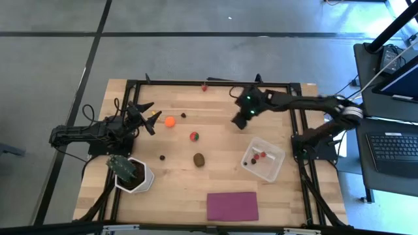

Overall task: Pick and placing Produce into tupperware
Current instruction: Put the blueberry into the transparent bin

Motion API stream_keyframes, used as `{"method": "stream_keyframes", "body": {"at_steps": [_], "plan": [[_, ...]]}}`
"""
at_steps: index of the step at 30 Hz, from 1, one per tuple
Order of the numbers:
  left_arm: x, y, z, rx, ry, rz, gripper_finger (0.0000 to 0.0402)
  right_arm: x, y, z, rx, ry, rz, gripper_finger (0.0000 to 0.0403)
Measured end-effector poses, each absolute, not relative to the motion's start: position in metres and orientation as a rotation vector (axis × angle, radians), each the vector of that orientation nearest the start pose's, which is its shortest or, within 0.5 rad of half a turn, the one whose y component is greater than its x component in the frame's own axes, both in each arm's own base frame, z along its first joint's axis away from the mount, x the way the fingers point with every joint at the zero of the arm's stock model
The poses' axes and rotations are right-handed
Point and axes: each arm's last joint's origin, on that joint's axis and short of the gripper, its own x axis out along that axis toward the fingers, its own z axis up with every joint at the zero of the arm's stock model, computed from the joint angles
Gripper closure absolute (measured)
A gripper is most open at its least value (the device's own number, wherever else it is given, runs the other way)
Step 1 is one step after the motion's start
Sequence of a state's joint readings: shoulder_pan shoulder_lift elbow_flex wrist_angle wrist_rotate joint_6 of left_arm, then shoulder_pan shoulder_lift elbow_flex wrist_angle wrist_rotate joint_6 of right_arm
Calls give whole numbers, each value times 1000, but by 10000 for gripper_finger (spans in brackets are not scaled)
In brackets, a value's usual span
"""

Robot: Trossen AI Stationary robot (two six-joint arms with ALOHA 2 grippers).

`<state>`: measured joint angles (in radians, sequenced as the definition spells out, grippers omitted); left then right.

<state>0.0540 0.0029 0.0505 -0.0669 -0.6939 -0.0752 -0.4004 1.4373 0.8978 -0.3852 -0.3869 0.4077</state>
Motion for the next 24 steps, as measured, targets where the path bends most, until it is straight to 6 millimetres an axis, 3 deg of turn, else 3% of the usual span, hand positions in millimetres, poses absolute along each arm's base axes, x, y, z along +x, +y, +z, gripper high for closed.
{"method": "stream_keyframes", "body": {"at_steps": [5, 10, 17, 24], "plan": [[87, 23, 174, -66, -10, 749, 127, 229, -58, 236, 803, 1062, -203, 357], [87, 23, 174, -66, -9, 749, 127, 213, -25, 238, 786, 1182, -284, 357], [87, 23, 174, -66, -10, 748, 127, 210, 4, 204, 707, 1241, -362, 357], [87, 23, 174, -66, -10, 748, 127, 200, 15, 168, 675, 1276, -433, 356]]}}
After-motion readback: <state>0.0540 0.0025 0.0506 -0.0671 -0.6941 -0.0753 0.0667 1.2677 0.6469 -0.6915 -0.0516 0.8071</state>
